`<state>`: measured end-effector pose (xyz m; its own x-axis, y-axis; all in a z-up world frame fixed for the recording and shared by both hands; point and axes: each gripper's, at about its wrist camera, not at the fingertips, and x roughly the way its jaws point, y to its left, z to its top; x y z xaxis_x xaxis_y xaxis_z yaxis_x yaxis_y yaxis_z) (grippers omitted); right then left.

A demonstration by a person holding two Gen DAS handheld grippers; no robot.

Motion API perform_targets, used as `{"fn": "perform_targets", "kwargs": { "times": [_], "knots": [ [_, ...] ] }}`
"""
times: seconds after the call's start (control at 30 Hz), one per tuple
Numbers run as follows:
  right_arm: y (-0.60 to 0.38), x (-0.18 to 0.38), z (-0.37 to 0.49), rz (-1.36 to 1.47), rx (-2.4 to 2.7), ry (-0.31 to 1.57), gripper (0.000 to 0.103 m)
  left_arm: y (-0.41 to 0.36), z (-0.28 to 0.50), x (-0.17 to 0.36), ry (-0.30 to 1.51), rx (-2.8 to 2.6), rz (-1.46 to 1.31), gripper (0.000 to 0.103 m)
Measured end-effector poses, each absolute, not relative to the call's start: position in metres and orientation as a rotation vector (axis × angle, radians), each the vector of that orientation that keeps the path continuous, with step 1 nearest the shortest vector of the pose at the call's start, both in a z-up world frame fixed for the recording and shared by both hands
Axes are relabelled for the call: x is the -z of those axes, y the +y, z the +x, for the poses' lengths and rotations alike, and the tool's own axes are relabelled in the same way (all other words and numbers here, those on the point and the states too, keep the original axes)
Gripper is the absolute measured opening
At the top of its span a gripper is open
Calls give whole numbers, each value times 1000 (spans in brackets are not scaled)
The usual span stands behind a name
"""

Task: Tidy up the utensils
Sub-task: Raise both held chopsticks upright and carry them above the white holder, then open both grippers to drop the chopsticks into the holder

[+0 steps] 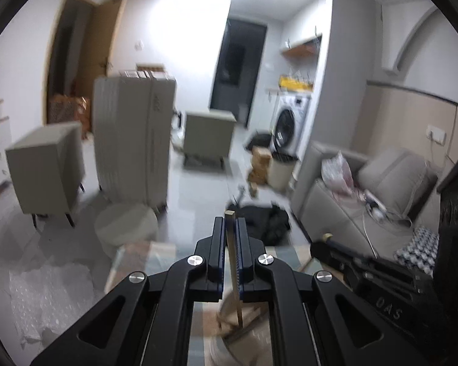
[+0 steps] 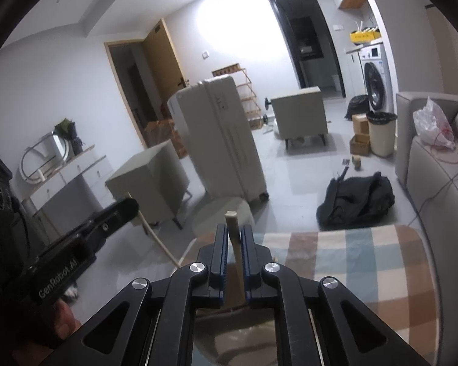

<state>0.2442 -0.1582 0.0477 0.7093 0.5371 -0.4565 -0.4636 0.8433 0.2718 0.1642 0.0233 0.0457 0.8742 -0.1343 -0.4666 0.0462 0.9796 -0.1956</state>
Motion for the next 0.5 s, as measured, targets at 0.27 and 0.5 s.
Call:
{"fn": "perform_targets", "kwargs": {
  "times": [0.27, 0.5],
  "knots": [
    [-176, -42, 223, 162, -503, 615, 33, 29, 158, -44, 646, 116, -238, 4],
    [-201, -52, 189, 209, -461, 597, 41, 26, 124, -58, 647, 83, -236, 49]
  ]
}}
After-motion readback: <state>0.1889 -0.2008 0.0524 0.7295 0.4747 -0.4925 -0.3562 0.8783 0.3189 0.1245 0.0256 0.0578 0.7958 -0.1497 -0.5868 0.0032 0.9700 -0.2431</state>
